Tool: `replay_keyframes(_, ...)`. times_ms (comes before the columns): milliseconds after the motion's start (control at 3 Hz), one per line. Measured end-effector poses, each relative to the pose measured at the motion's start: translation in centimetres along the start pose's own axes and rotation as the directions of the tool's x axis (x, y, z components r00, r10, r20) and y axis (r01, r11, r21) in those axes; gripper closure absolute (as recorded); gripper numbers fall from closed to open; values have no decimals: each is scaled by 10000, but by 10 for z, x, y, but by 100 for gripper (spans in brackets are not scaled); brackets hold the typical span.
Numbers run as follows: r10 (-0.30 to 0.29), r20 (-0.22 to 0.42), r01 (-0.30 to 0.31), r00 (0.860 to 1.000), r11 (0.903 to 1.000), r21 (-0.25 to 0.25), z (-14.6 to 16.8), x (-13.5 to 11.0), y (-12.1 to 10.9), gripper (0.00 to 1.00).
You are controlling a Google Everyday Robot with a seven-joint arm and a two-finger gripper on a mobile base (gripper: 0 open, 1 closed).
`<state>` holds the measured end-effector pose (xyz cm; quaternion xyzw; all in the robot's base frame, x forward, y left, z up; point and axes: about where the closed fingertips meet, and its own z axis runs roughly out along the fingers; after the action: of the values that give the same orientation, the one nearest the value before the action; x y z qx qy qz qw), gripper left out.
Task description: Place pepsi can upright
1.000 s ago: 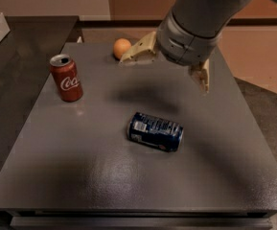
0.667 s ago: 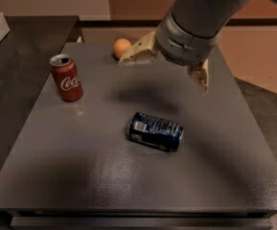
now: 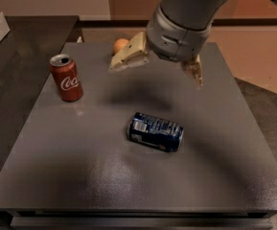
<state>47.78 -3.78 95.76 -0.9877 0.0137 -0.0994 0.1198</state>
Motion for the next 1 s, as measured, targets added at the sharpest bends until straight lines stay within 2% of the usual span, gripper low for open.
replay_keyframes(333, -2209, 653, 2237, 9731, 9739, -379, 4, -14, -9, 0)
replay_keyframes(667, -4036, 1002, 4112, 9094, 9088, -704, 10, -24, -9, 0)
replay_keyframes(1000, -5514, 1262, 5624, 8247, 8232, -784, 20, -30, 1, 0)
